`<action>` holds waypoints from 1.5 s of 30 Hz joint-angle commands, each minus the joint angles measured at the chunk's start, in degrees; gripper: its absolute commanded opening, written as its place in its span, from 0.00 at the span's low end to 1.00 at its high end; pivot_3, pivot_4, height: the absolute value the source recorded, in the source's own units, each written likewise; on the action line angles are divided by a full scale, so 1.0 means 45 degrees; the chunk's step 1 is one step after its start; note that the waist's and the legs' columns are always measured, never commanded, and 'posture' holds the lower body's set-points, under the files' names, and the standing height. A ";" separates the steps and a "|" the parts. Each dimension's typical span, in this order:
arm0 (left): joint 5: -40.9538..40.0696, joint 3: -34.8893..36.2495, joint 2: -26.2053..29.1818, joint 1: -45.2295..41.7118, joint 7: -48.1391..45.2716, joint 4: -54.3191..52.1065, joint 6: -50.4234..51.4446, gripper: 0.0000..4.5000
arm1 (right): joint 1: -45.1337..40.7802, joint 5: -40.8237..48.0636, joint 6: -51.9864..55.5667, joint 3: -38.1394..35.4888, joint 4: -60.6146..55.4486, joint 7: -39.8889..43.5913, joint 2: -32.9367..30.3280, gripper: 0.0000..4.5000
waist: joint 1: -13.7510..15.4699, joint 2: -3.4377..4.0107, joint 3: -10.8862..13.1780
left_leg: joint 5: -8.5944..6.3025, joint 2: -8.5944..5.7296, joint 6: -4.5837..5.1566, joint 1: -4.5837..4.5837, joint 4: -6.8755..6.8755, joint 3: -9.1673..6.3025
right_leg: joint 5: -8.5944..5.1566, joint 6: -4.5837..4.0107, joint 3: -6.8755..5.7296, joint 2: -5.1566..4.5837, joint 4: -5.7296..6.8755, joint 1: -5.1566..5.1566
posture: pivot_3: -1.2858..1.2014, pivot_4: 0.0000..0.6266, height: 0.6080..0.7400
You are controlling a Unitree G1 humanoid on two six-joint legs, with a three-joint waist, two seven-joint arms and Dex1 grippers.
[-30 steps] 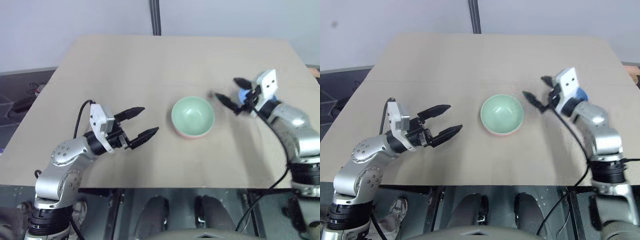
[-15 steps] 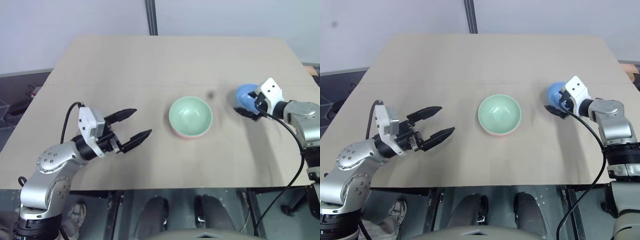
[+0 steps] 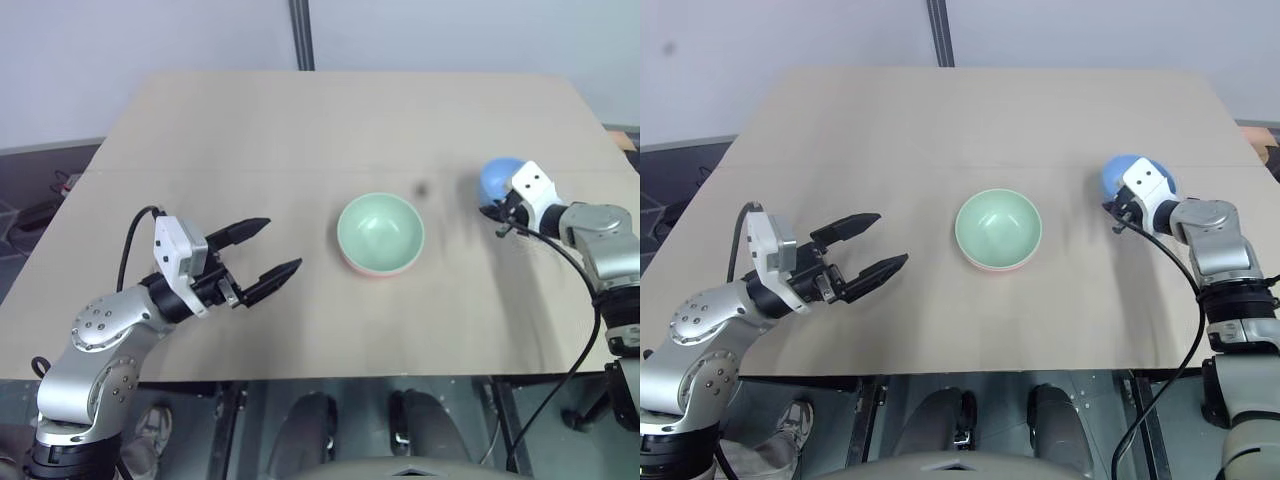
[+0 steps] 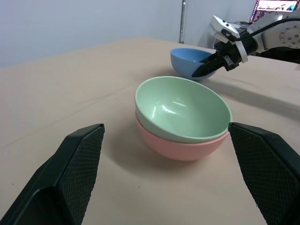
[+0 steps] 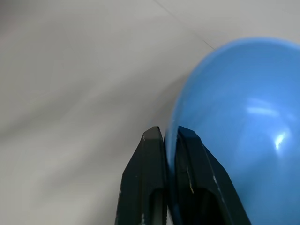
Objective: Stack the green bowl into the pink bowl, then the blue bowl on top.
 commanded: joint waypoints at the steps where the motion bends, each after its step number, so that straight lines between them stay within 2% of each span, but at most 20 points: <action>1: -0.0190 0.0202 -0.0037 -0.0044 0.0063 -0.0413 -0.0168 1.00 | -0.0057 0.1511 -0.0442 -0.0849 -0.2718 0.0926 0.0167 0.01 | -0.0040 0.0001 0.0000 | 0.0000 0.0000 0.0000 0.0000 -0.0001 -0.0002 | 0.0000 0.0000 0.0000 0.0001 0.0000 -0.0001 | 0.52 0.24 1.00; 7: -0.0053 0.0132 -0.0098 0.0008 0.0032 -0.0310 -0.0275 1.00 | 0.1261 0.3427 0.0917 -0.0603 -0.7845 0.1745 0.0326 0.01 | 0.0023 0.0000 0.0000 | -0.0008 0.0015 0.0010 -0.0008 -0.0010 -0.0038 | 0.0000 0.0000 -0.0005 -0.0001 0.0002 0.0000 | 0.52 0.24 1.00; 10: -0.0004 0.0113 -0.0103 -0.0010 0.0052 -0.0312 -0.0288 1.00 | 0.2154 0.3741 0.1384 -0.0173 -0.9920 0.1723 0.0287 0.01 | 0.0147 -0.0001 0.0000 | -0.0012 -0.0001 0.0017 -0.0015 -0.0007 -0.0048 | 0.0000 0.0000 -0.0010 -0.0028 0.0000 0.0003 | 0.52 0.24 1.00; 12: 0.0010 0.0101 -0.0116 -0.0022 0.0083 -0.0318 -0.0286 1.00 | 0.2794 0.3490 0.1520 0.0424 -1.0787 0.1701 0.0186 0.01 | 0.0183 -0.0001 -0.0001 | -0.0011 -0.0006 0.0017 -0.0015 -0.0002 -0.0039 | 0.0000 0.0000 -0.0011 -0.0034 -0.0001 0.0003 | 0.52 0.24 1.00; 15: -0.0005 0.0051 -0.0158 0.0006 0.0121 -0.0378 -0.0260 1.00 | 0.3382 0.2745 0.1267 0.1498 -1.0729 0.1765 0.0169 0.01 | 0.0236 -0.0005 -0.0003 | -0.0012 -0.0008 0.0018 -0.0011 0.0001 -0.0035 | -0.0001 -0.0001 -0.0020 -0.0032 -0.0003 0.0004 | 0.52 0.24 1.00; 18: 0.0001 0.0024 -0.0184 0.0005 0.0109 -0.0357 -0.0269 1.00 | 0.3293 0.1837 0.0362 0.2287 -0.9934 0.1780 0.0286 0.26 | 0.0235 -0.0005 -0.0003 | -0.0014 -0.0008 0.0023 -0.0004 0.0007 -0.0028 | -0.0002 -0.0004 -0.0033 -0.0026 0.0004 0.0003 | 0.52 0.24 1.00; 21: 0.0163 -0.0090 -0.0208 -0.0017 0.0078 -0.0292 -0.0361 1.00 | 0.3102 0.1317 -0.0651 0.2706 -0.9270 0.2156 0.0303 0.56 | 0.0235 -0.0005 -0.0003 | -0.0017 -0.0004 0.0029 0.0007 0.0014 -0.0025 | -0.0022 -0.0039 -0.0031 -0.0008 0.0009 0.0007 | 0.52 0.24 1.00; 25: 0.0309 -0.0164 -0.0278 0.0026 0.0187 -0.0338 -0.0364 1.00 | 0.3028 0.1801 -0.0748 0.2013 -0.9465 0.2071 0.0473 1.00 | 0.0244 -0.0005 -0.0003 | 0.0003 0.0001 -0.0006 0.0007 0.0012 -0.0027 | -0.0001 -0.0003 -0.0030 0.0003 0.0013 0.0005 | 0.52 0.24 1.00; 30: 0.0745 -0.0135 -0.0497 0.0123 0.0513 -0.0269 -0.0594 1.00 | 0.2744 0.3864 0.1205 -0.0044 -1.0823 0.1104 0.0759 1.00 | 0.0258 -0.0008 -0.0002 | 0.0003 0.0000 -0.0006 -0.0004 0.0013 -0.0022 | 0.0000 -0.0001 -0.0026 -0.0005 0.0006 0.0004 | 0.52 0.24 1.00; 34: 0.1894 -0.0006 -0.1126 0.0214 0.1478 -0.0092 -0.1571 1.00 | 0.3547 0.4583 0.1992 -0.1534 -1.1290 0.1015 -0.0007 1.00 | 0.0329 -0.0018 -0.0008 | -0.0007 -0.0002 0.0010 -0.0005 0.0011 -0.0033 | 0.0000 -0.0003 -0.0033 -0.0015 0.0000 0.0007 | 0.52 0.24 1.00; 38: 0.0959 0.0570 -0.0872 0.0752 0.0642 -0.0127 -0.1392 1.00 | 0.4820 0.5070 0.2367 -0.2988 -1.1086 0.1270 -0.1005 1.00 | 0.0284 -0.0023 -0.0010 | -0.0021 -0.0006 0.0034 -0.0010 0.0011 -0.0037 | -0.0001 -0.0005 -0.0024 -0.0032 -0.0012 0.0020 | 0.52 0.24 1.00; 40: 0.1187 0.0829 -0.0741 0.1024 0.0709 -0.0080 -0.1466 1.00 | 0.5440 0.4838 0.1825 -0.3597 -1.0743 0.1207 -0.1259 1.00 | 0.0247 -0.0022 -0.0010 | -0.0023 -0.0005 0.0038 -0.0006 0.0011 -0.0033 | -0.0001 -0.0006 -0.0019 -0.0030 -0.0010 0.0019 | 0.52 0.24 1.00; 45: 0.0375 0.1403 -0.0135 0.1911 0.0029 -0.0386 -0.0771 1.00 | 0.6791 0.5276 0.1742 -0.4649 -0.9671 0.1981 -0.1746 1.00 | 0.0261 -0.0022 -0.0010 | -0.0026 0.0008 0.0043 0.0020 0.0010 -0.0023 | -0.0026 -0.0047 -0.0025 -0.0004 0.0001 0.0025 | 0.52 0.24 1.00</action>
